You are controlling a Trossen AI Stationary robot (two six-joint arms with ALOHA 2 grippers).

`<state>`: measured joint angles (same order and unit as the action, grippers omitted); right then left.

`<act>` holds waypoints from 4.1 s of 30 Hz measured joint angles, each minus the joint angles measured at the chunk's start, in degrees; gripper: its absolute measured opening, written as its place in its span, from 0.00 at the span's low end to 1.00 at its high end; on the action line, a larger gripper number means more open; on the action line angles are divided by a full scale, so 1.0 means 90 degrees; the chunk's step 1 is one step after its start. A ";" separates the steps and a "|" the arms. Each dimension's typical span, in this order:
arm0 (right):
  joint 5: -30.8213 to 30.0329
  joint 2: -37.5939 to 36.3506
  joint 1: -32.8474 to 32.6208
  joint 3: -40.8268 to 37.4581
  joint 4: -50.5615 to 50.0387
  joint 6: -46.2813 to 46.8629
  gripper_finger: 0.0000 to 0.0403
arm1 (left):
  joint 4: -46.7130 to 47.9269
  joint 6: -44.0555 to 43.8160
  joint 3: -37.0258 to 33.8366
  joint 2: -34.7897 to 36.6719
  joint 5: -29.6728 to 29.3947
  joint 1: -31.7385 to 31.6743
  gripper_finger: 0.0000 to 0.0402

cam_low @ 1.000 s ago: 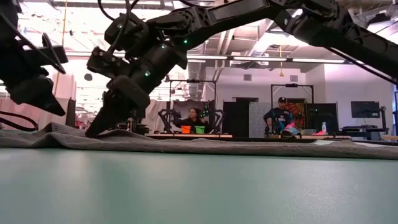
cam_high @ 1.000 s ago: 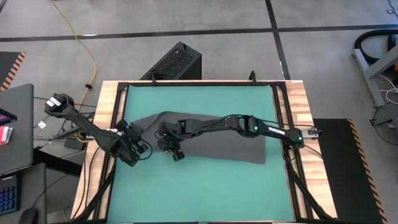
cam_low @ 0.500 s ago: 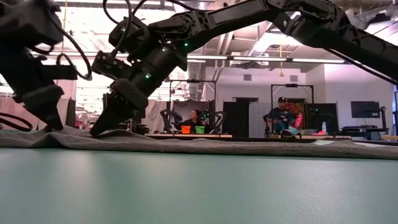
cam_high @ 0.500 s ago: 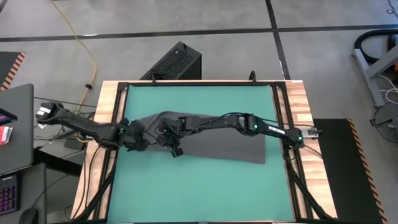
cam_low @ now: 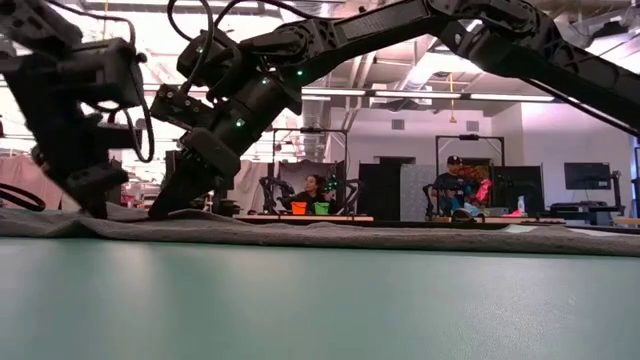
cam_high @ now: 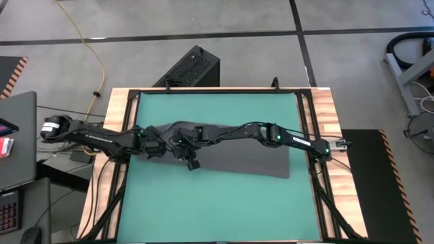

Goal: Roll towel
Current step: Roll the gray towel

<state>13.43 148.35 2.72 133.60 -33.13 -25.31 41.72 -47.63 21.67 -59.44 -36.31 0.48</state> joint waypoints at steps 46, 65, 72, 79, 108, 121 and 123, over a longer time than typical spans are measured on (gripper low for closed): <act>0.0015 0.0240 -0.0061 0.0022 -0.0094 0.0163 0.04 | -0.0550 0.2705 0.0860 -0.0671 -0.0788 -0.2174 0.00; -0.1670 -0.2113 -0.0473 -0.0034 -0.5046 0.0638 0.03 | -0.1367 0.3989 0.1549 0.1053 0.1678 -0.0746 0.00; -0.3085 -0.3177 -0.1043 -0.2508 -0.5084 0.2120 0.02 | -0.1273 0.2271 0.1073 0.0673 0.1953 0.0670 0.00; -0.3436 -0.4744 -0.1811 -0.5331 -0.3591 0.3473 0.02 | -0.0800 0.0234 0.1044 -0.0250 0.1317 0.1820 0.00; -0.5172 -0.5940 -0.2679 -0.6652 -0.2161 0.5546 0.05 | -0.1438 0.2982 0.1631 -0.2486 -0.0332 -0.1136 0.00; -0.5169 -0.5935 -0.2777 -0.6652 -0.2291 0.5921 0.06 | -0.3497 0.4048 0.2336 -0.2452 0.2028 0.0074 0.00; -0.5167 -0.5935 -0.2820 -0.6652 -0.2267 0.5990 0.07 | -0.3688 0.4153 0.2333 -0.2679 0.1301 0.0466 0.00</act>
<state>-33.07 94.94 -22.66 73.73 -53.53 28.60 8.53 -10.25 42.67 -83.55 -24.60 4.67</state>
